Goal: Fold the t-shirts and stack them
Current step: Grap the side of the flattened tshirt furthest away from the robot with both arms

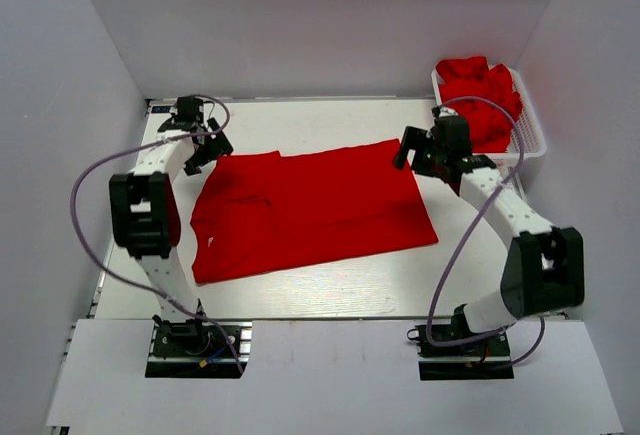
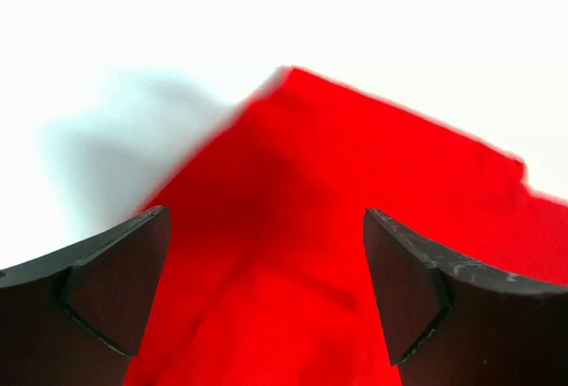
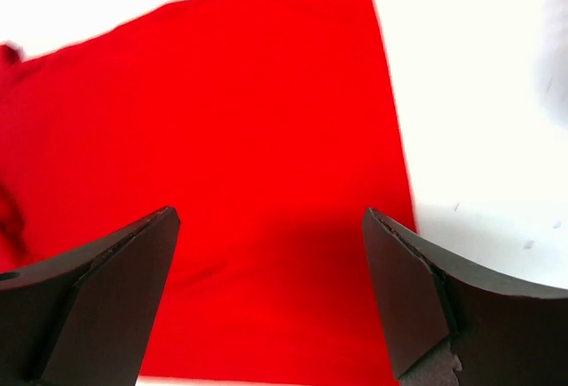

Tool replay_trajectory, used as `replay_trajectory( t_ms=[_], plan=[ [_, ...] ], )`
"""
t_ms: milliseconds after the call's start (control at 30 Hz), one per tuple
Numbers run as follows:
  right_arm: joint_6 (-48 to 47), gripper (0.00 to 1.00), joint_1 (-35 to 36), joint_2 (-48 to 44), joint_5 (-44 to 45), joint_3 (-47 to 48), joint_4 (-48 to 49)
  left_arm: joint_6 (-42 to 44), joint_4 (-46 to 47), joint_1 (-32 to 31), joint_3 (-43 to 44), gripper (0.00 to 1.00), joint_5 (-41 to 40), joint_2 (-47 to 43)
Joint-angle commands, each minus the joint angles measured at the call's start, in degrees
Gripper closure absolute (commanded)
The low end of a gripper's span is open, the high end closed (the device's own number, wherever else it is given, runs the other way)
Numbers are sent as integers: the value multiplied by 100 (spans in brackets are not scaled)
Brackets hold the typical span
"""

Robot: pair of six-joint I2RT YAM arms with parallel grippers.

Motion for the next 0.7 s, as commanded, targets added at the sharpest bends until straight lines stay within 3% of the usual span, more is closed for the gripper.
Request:
replay_trajectory(
  t_ms=[0,167,433,633,667],
  plan=[
    [-183,10,-31,543,400,599,-54,251,-88,120,728,3,-161,482],
    [-201,10,-40,1073,278,1004,-168,252,-35,173,1345,16,252,1327],
    [-262,10,-32,1583,225,1347,-300,138,728,173,1161,21,471,1556],
    [-271,10,-40,1820,260,1531,-309,313,1406,173,573,39,1087,1556],
    [-289,10,-49,1864,260,1575,-318,313,1406,173,573,47,1140,1617]
  ],
)
